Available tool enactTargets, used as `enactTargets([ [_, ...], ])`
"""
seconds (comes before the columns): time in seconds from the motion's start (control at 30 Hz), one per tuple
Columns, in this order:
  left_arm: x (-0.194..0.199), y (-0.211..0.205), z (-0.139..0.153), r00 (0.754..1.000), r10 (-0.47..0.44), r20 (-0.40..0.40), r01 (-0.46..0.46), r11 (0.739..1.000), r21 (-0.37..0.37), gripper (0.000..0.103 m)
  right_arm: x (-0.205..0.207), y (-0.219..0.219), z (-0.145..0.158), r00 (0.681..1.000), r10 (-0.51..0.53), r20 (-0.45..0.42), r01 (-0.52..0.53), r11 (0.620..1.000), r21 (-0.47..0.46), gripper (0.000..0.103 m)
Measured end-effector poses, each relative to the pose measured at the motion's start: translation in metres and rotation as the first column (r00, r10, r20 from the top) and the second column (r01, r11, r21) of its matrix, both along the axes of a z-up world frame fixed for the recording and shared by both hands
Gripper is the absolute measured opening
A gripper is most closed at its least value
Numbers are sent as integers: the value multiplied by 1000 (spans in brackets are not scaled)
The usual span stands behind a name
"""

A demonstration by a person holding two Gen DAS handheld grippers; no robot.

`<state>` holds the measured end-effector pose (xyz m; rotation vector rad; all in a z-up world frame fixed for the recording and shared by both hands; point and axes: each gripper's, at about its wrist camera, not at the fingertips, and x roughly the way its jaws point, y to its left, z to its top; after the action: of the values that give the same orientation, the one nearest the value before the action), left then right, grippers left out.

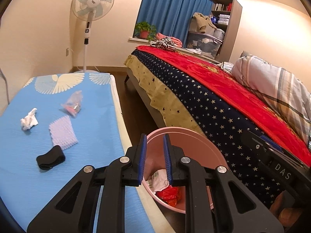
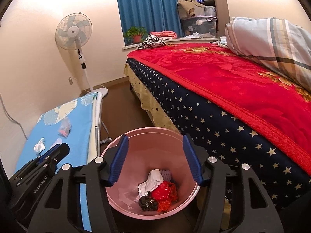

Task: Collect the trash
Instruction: 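Move both open grippers back toward the remaining trash on the bed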

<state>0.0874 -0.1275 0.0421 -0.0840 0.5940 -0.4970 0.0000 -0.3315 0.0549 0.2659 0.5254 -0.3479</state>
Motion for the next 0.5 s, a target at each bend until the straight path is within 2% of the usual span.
enactTargets([
  [0.37, -13, 42, 10, 998, 66, 22, -66, 998, -2, 17, -3, 22, 6, 998, 67, 19, -67, 998, 1, 56],
  [0.5, -11, 73, 5, 990, 140, 1, -140, 990, -3, 17, 6, 35, 4, 992, 123, 21, -124, 992, 32, 56],
])
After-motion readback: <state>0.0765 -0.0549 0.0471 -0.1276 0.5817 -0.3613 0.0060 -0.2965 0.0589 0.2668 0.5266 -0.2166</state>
